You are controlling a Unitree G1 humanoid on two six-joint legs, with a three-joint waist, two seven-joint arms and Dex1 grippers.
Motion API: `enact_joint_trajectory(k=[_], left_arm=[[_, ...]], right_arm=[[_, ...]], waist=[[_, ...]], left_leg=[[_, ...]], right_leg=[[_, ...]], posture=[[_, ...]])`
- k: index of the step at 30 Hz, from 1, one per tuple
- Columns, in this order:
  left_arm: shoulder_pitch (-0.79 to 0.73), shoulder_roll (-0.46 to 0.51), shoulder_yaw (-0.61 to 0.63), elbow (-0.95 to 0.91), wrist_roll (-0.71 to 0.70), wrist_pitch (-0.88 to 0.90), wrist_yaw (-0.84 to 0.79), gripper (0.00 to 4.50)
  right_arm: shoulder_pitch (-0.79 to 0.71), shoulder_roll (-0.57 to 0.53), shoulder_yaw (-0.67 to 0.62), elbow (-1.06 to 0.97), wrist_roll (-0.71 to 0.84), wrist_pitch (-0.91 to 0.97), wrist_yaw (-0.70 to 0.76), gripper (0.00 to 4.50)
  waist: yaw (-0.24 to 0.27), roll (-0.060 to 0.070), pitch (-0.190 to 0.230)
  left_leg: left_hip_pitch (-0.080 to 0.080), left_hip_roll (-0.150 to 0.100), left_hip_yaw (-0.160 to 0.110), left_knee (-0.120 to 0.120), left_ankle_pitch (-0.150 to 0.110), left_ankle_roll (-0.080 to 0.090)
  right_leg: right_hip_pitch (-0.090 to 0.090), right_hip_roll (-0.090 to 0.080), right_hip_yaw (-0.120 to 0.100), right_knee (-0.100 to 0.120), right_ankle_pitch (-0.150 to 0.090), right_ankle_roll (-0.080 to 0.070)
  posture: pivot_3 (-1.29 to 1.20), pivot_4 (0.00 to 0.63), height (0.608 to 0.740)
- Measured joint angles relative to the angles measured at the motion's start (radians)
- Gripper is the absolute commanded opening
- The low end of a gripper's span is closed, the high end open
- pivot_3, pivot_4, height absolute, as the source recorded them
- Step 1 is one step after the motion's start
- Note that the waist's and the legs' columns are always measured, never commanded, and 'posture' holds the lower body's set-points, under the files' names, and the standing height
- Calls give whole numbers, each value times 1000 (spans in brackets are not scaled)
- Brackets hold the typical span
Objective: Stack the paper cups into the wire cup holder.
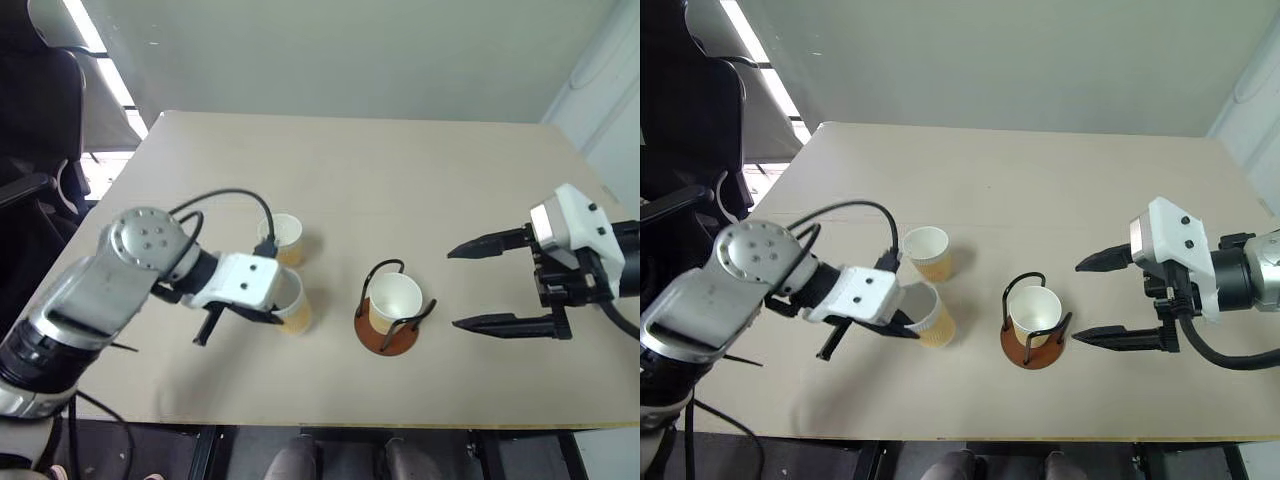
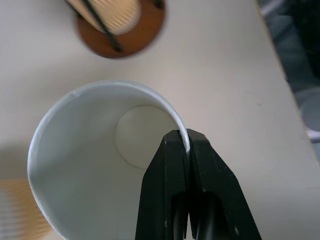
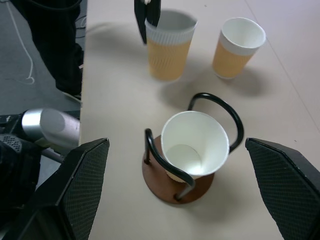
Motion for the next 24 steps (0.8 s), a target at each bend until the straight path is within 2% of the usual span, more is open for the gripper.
enact_joint_trajectory(k=[8, 15, 24], left_arm=[[-291, -53, 35, 201, -22, 17, -8, 29], [-413, -143, 40, 270, -104, 42, -32, 29], [-573, -203, -79, 365, -200, -10, -37, 29]], right_arm=[[27, 4, 11, 32, -57, -44, 6, 4500], [53, 21, 36, 50, -111, -86, 10, 4500], [107, 29, 33, 40, -145, -95, 0, 4500]], waist=[[0, 0, 0], [0, 0, 0], [3, 0, 0]], left_leg=[[-1, 0, 0, 2, 0, 1], [-3, 0, 0, 2, -1, 2], [-5, 0, 0, 4, -1, 4]], right_leg=[[0, 0, 0, 0, 0, 0], [0, 0, 0, 0, 1, 2], [0, 0, 0, -1, 2, 4]], posture=[[0, 150, 740], [0, 150, 740], [0, 150, 740]])
